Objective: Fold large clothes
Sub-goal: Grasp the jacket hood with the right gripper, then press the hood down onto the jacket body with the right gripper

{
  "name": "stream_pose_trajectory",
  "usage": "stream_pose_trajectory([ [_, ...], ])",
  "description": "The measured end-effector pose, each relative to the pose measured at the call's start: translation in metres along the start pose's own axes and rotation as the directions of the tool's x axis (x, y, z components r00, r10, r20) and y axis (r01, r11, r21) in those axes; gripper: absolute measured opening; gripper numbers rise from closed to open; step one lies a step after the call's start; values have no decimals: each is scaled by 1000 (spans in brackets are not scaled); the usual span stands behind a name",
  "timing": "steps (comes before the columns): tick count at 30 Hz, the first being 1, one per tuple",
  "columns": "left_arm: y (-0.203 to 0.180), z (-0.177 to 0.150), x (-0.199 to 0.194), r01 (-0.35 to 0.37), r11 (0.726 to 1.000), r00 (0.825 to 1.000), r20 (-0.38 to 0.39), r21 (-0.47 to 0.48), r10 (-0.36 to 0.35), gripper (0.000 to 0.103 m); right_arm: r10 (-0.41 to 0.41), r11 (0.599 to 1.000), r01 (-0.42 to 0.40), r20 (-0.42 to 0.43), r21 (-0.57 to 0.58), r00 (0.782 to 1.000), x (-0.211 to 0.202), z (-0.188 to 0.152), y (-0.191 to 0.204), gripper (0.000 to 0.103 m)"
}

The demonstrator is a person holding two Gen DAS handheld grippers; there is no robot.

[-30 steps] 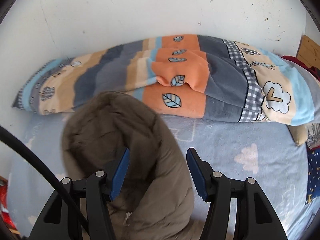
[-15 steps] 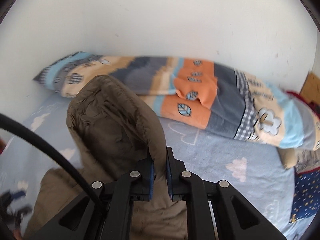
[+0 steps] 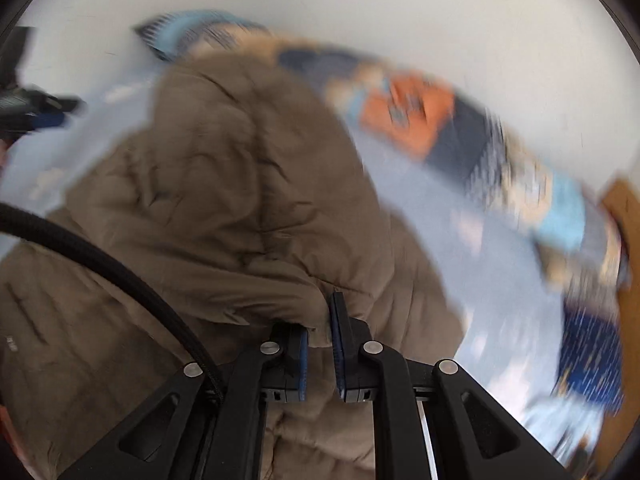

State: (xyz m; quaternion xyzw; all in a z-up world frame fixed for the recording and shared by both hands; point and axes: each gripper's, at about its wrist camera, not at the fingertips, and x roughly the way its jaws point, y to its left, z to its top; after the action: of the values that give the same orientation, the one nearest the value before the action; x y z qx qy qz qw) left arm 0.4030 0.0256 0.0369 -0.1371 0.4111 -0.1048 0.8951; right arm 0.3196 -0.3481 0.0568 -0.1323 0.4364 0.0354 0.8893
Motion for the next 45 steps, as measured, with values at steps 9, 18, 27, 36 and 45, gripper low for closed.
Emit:
stream_pose_trajectory([
  [9,-9,0,5,27,999,1000,-12,21,-27,76,70,997,-70,3,12,998,-46,14,-1,34],
  [18,-18,1,7,27,1000,1000,-6,15,-27,76,259,935,-294,182,199,948,-50,120,10,39],
  [27,-11,7,13,11,1000,1000,-14,23,-11,76,222,909,-236,81,343,972,66,224,24,39],
  [36,-14,6,20,15,1000,1000,-24,12,-15,76,319,945,-301,-151,128,936,98,136,95,39],
  [45,-41,-1,36,23,998,999,-37,50,-21,76,405,895,-377,-80,238,911,83,97,75,39],
])
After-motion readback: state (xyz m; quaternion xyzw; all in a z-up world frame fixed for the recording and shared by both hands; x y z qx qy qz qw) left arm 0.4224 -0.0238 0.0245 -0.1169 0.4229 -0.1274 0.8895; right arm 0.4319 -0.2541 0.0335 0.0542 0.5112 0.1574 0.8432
